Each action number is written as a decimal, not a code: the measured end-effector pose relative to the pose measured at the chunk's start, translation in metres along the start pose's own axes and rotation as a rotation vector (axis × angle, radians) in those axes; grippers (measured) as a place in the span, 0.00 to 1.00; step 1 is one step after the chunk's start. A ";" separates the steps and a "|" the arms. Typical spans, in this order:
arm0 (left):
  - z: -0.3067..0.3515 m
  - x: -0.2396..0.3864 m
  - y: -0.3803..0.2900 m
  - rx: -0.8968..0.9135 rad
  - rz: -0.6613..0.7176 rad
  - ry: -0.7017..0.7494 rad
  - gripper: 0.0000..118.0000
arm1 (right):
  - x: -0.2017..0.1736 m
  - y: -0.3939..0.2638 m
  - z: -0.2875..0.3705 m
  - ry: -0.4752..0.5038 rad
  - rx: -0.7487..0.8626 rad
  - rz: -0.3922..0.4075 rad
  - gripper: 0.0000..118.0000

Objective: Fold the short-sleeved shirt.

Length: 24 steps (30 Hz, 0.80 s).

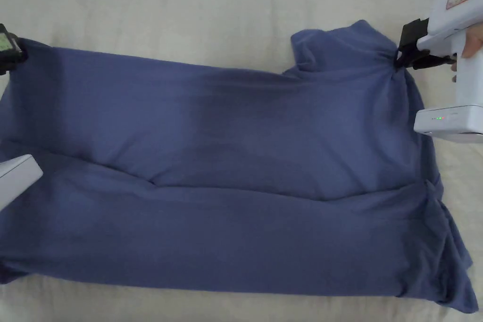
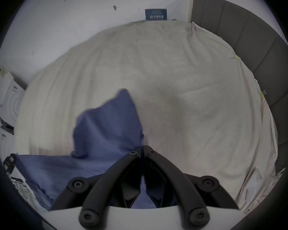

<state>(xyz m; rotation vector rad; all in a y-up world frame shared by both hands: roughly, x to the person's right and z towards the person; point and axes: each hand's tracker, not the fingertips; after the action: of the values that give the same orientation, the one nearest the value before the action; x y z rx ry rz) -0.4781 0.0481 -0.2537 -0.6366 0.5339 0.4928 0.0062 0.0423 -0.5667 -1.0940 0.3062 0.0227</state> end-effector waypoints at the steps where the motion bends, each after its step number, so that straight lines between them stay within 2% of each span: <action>1: 0.004 0.000 0.001 0.004 -0.002 -0.004 0.01 | -0.002 -0.002 0.012 -0.001 0.017 0.011 0.01; 4: 0.016 -0.002 0.003 0.016 0.001 -0.007 0.01 | -0.006 -0.005 0.040 0.002 0.065 0.064 0.01; 9: 0.040 -0.007 0.002 0.031 0.019 -0.018 0.01 | -0.001 -0.014 0.083 0.022 0.130 0.095 0.01; 15: 0.074 -0.025 -0.010 0.050 0.050 -0.019 0.01 | 0.013 -0.058 0.132 0.021 0.179 0.114 0.01; 24: 0.112 -0.056 -0.060 0.028 0.095 -0.034 0.01 | 0.050 -0.153 0.165 0.043 0.203 0.047 0.01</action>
<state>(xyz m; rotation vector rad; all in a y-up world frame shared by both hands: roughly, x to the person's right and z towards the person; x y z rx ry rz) -0.4507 0.0657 -0.1187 -0.5767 0.5393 0.5834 0.1187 0.1091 -0.3766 -0.8864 0.3648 0.0101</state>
